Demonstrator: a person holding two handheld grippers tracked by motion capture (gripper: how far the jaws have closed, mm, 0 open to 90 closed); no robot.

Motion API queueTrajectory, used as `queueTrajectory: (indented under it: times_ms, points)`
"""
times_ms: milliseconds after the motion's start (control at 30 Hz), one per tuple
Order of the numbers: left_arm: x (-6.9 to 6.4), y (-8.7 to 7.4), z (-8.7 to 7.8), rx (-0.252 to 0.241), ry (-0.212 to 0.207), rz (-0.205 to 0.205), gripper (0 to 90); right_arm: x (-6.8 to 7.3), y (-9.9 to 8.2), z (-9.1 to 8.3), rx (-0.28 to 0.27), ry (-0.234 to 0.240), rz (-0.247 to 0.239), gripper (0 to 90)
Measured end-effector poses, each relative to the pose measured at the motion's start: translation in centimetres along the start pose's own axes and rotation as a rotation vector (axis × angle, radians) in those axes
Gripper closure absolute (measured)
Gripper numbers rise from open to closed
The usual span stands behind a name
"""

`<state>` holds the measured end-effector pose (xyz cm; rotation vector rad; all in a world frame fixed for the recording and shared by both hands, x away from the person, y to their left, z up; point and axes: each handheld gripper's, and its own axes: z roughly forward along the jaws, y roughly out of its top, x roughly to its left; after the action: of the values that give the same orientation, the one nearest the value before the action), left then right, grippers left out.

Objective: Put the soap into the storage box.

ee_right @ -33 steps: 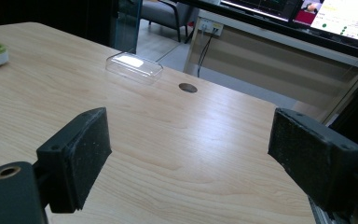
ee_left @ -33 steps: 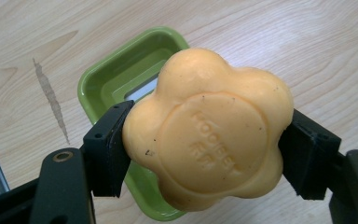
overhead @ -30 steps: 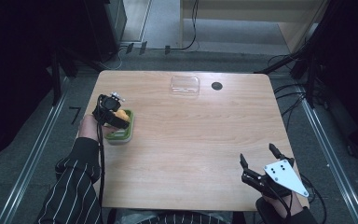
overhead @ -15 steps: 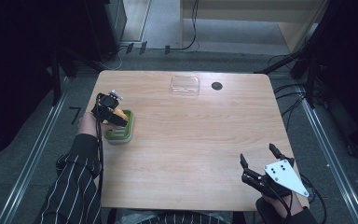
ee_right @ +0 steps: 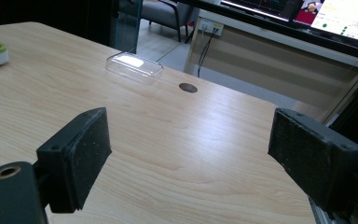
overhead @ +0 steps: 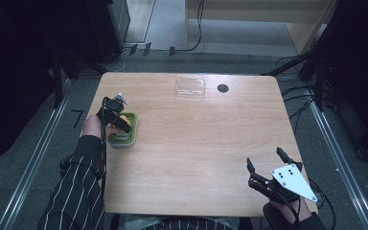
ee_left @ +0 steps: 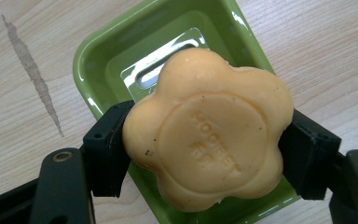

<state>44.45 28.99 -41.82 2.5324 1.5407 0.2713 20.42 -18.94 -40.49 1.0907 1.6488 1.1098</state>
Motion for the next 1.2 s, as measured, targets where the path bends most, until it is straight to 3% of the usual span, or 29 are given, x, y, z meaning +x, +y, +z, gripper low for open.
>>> queueTrajectory:
  times_ms: [467, 1200]
  points:
    - [0.31, 0.3, 0.66, 0.037, -0.014, 0.002, 27.9, 0.0, 0.0, 0.02, -0.001, 0.002, -0.004, 13.3]
    - [0.34, 0.22, 1.0, -0.011, -0.005, -0.014, 27.7, -0.04, 0.0, -0.01, -0.004, 0.001, -0.005, 13.3]
